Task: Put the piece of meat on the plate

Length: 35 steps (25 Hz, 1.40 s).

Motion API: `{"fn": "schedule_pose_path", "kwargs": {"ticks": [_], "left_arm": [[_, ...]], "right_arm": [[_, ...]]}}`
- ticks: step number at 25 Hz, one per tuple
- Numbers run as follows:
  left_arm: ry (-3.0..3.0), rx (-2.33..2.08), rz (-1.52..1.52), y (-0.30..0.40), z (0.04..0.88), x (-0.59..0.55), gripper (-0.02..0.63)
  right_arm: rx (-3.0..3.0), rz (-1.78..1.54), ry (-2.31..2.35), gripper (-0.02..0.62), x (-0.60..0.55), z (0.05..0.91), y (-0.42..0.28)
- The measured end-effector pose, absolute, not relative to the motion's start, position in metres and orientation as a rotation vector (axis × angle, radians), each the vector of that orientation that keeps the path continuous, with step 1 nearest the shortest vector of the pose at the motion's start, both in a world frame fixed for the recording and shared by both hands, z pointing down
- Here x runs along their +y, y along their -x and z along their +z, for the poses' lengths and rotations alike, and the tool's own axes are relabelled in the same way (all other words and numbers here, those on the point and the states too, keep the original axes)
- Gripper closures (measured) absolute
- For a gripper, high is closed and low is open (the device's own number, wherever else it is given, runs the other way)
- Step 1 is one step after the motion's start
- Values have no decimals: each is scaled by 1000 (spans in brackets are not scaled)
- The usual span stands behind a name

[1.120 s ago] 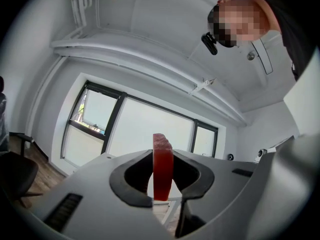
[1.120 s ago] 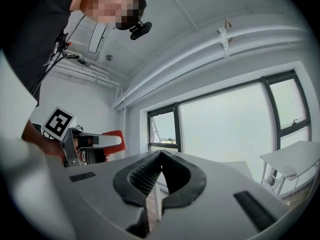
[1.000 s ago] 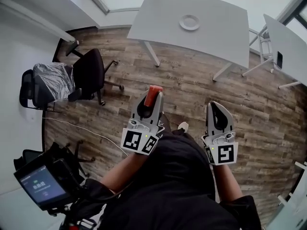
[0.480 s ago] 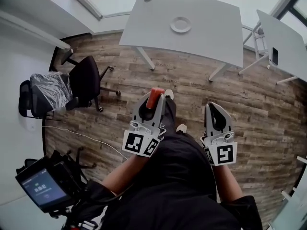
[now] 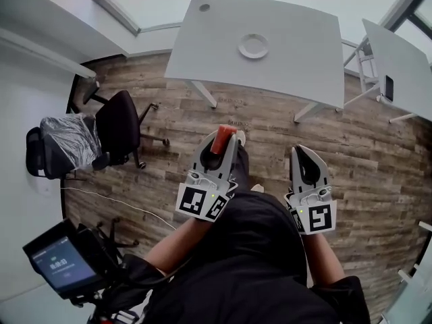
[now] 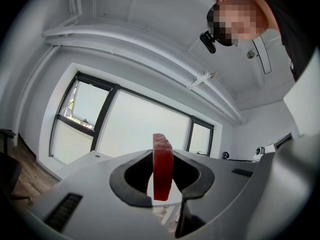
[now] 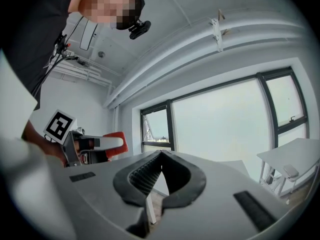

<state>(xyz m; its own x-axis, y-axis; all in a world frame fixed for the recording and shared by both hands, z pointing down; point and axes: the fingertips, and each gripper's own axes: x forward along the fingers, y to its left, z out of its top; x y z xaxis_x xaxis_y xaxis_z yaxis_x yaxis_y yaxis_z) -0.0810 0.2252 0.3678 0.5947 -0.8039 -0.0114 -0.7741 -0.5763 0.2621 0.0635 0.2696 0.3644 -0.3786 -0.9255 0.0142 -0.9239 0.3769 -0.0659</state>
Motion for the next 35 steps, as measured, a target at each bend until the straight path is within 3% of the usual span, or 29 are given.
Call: {"fn": "schedule_pose_path", "kwargs": {"ticks": [24,35], "left_arm": [[-2623,-1207,-196,117,351,-26,515],[-2682,-1216,-179,115,340,-64,515]], "right_arm": [[2606,-194,1730,590,-1,347,-10],[2585,-153,1741,591,-32,345,-21]]}}
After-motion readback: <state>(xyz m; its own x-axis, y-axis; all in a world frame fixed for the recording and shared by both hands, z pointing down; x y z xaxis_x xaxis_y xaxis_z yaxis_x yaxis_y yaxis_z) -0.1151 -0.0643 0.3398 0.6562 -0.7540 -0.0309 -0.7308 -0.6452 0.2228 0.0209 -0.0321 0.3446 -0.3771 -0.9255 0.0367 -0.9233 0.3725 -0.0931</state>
